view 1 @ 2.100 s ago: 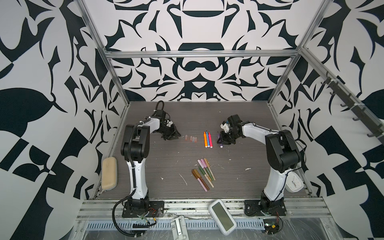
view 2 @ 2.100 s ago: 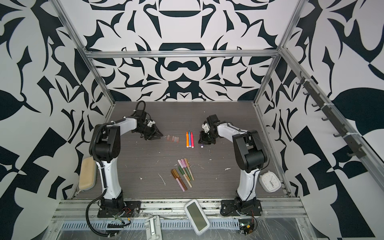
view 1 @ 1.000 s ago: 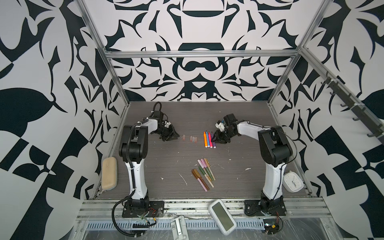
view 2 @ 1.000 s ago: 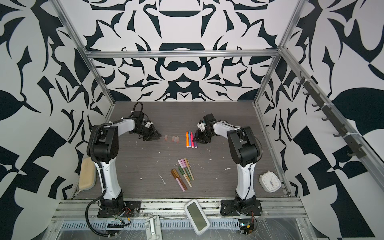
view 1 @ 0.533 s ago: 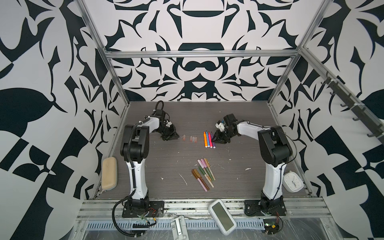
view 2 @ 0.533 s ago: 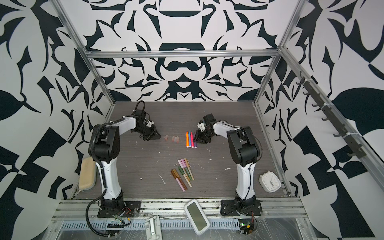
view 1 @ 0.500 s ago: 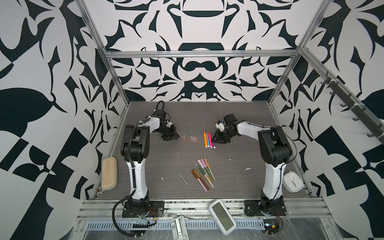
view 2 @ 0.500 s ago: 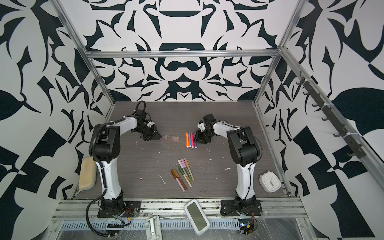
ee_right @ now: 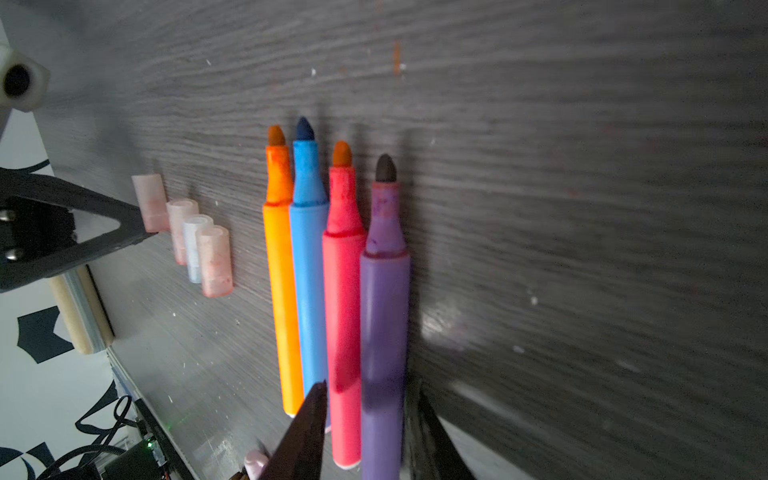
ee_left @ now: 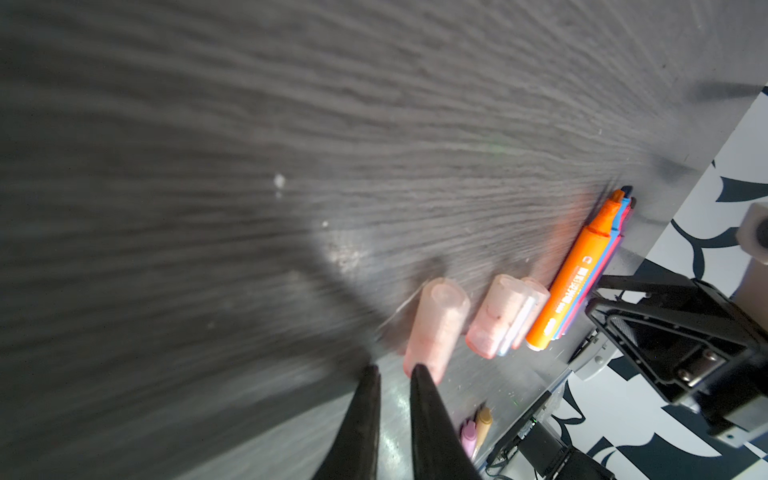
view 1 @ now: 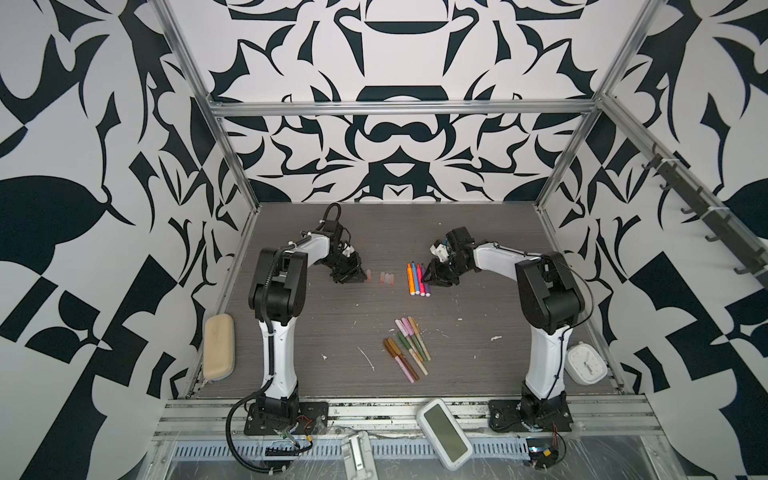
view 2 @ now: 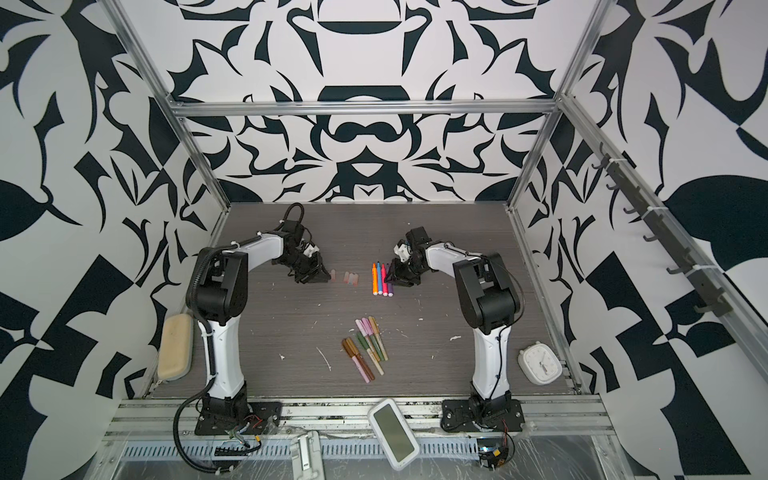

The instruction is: Open the pen caps

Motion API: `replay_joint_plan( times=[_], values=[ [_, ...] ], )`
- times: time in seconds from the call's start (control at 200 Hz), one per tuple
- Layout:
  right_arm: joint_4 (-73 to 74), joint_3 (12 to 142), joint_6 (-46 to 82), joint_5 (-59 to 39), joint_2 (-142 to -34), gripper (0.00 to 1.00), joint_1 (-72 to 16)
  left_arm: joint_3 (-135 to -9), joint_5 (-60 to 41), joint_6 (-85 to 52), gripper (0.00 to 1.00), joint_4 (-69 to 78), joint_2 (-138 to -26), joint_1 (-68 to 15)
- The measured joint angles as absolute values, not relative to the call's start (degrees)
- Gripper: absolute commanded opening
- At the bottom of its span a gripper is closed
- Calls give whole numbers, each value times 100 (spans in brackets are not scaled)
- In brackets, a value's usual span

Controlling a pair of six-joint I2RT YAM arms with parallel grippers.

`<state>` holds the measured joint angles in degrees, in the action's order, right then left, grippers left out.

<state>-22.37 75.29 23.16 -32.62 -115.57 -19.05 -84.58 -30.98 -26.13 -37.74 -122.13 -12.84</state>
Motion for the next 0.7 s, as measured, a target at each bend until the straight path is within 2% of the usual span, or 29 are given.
replay_joint_plan(
  times=[0.13, 0.245, 0.395, 0.7],
  values=[
    [-2198, 7529, 2362, -3251, -11507, 32, -1844, -8501, -3118, -2609, 18, -3824, -12245, -1288],
    [-2202, 7526, 2403, -3203, -11441, 28, -1780, -8626, -3055, -2578, 10, -3951, -12315, -1288],
    [-2217, 7520, 2401, -3142, -11399, 23, -1717, -8886, -2842, -2539, 3, -4189, -12436, -1295],
    [-2318, 7358, 2403, -3065, -11354, 19, -1669, -9391, -2637, -2508, 6, -4528, -12693, -1306]
  ],
)
